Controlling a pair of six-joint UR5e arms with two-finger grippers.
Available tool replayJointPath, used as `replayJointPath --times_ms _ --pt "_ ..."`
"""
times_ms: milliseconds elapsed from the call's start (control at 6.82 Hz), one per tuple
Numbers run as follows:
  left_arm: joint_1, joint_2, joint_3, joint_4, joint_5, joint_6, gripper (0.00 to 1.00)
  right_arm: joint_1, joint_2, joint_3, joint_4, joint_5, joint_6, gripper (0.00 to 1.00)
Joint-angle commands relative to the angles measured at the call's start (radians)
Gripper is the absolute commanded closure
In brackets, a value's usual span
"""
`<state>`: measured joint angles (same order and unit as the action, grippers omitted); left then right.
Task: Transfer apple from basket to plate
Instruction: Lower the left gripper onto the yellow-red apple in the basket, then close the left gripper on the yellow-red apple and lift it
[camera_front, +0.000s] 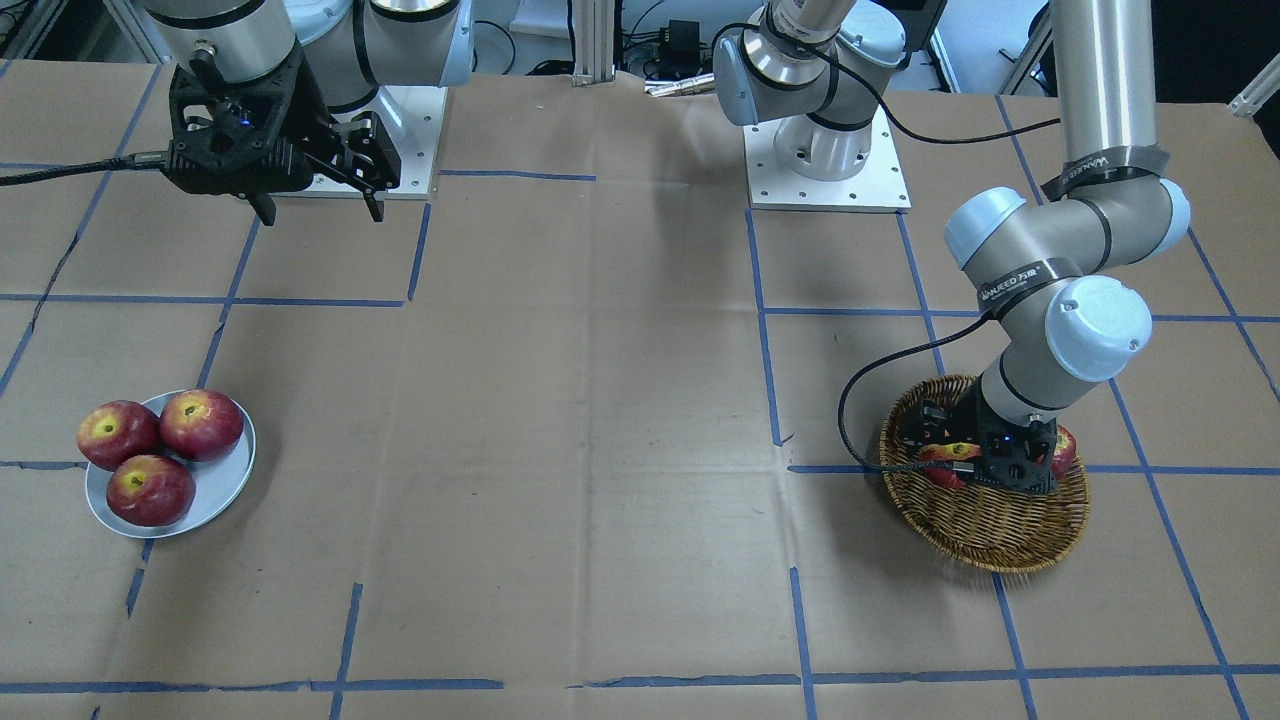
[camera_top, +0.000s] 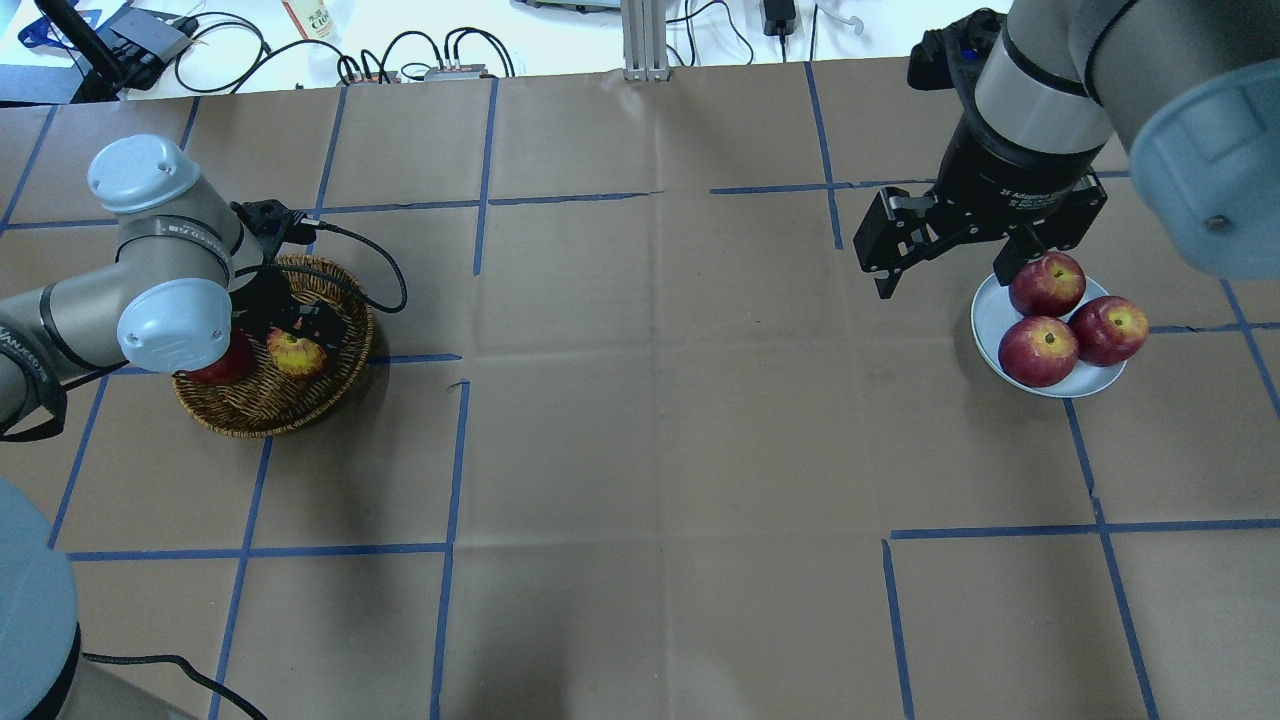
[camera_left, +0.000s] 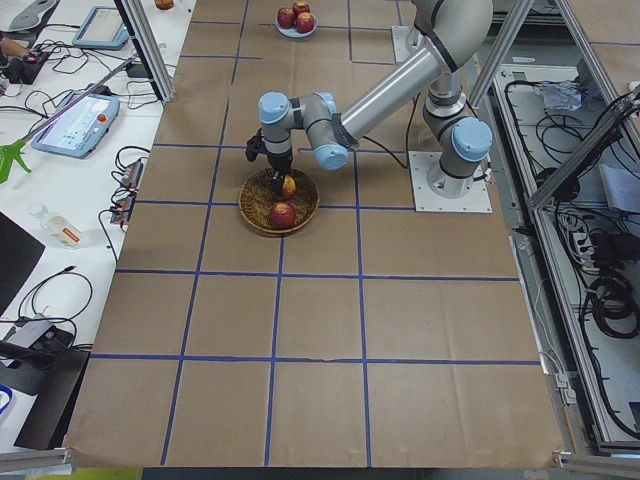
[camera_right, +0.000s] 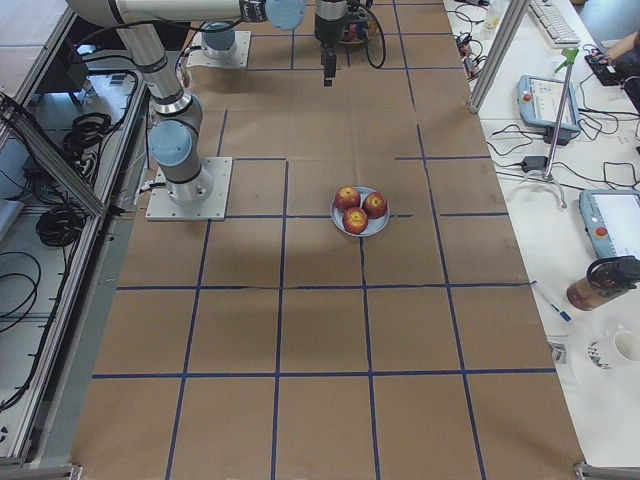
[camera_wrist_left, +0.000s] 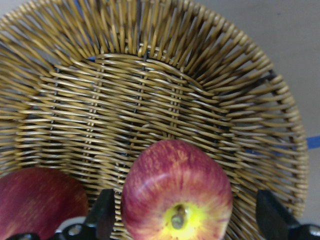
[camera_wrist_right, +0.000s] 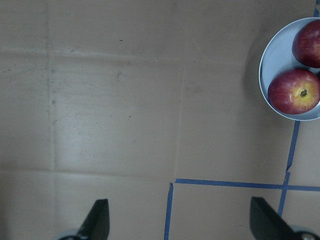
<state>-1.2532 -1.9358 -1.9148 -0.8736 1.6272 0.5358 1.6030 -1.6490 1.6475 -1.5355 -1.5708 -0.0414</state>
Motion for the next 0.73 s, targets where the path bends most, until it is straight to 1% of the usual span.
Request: replayJointPath --times_ms 0,147,293,440,586 --pt "0.001 -0.035 0.002 0.042 0.0 0.001 0.01 0.0 0.0 0.0 0.0 0.0 0.0 0.0" --pt "0.001 -0.046 0.003 0.047 0.0 -0.002 0.02 0.0 0.0 0.0 0.0 0.0 0.0 0.0" --pt "-0.002 -0.031 0.01 0.045 0.006 -0.008 0.24 0.0 0.0 0.0 0.0 0.0 0.0 0.0" --pt "-0.002 -0.032 0.01 0.036 0.007 -0.008 0.4 0.0 0.0 0.0 0.0 0.0 0.0 0.0" --pt "-0.003 -0.029 0.01 0.03 0.007 -0.013 0.42 0.0 0.0 0.0 0.0 0.0 0.0 0.0"
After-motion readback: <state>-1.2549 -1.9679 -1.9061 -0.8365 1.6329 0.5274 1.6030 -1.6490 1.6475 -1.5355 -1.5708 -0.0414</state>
